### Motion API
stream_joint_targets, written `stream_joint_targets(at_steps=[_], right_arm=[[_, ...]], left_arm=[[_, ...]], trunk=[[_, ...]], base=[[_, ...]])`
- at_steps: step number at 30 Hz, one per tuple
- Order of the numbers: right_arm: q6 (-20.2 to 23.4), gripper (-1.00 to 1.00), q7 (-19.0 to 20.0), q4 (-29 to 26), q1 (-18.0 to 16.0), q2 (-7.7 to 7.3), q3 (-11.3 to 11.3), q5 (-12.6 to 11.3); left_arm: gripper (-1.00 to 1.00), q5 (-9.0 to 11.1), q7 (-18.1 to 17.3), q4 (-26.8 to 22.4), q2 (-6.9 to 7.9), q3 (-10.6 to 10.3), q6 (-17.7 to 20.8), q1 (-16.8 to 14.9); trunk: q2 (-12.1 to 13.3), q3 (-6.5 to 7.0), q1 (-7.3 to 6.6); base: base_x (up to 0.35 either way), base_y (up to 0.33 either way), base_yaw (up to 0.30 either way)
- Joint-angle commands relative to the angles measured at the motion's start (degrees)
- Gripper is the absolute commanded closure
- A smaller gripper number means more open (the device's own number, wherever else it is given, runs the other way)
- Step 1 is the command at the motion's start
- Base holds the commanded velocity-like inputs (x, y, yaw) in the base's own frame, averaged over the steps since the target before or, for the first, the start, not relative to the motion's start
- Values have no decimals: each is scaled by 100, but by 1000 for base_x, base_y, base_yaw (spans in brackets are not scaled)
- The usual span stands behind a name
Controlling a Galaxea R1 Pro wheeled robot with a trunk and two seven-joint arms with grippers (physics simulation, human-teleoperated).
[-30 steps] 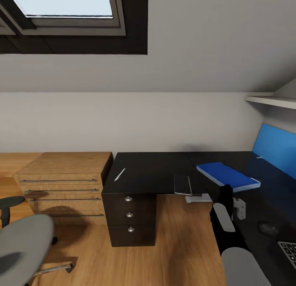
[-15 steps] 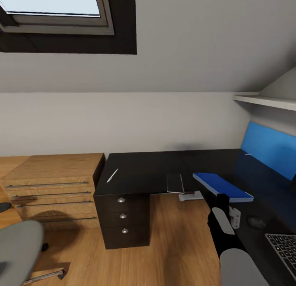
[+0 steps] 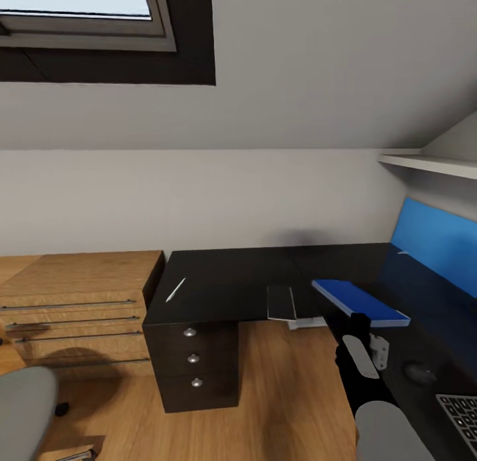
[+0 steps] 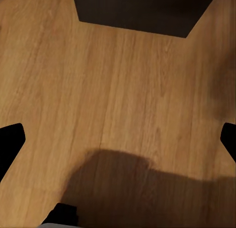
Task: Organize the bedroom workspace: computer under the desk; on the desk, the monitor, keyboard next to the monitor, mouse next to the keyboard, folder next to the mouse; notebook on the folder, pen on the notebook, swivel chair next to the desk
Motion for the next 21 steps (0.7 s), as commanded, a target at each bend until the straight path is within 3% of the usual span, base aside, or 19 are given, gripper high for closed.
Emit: stream_joint_targets(at_steps=[1,7,21], right_arm=[[-17,100,-7,-9,-4,-7,-9,-25],[-32,100,-7,-6,-4,-287,-18,-33],[-170,100,50,181,-4,-390,-14,14]], left_arm=[[-100,51,35,-2,4,-50,-33,-7],[-100,51,49,-2,4,-54,-37,-7],[-100,45,54,-4,5,-62,-41,-7]], trunk=[[-5,-7,1],[-5,-7,1],[-5,-7,1]], base=[[35,-10,0],[11,-3,0],[0,0,0]])
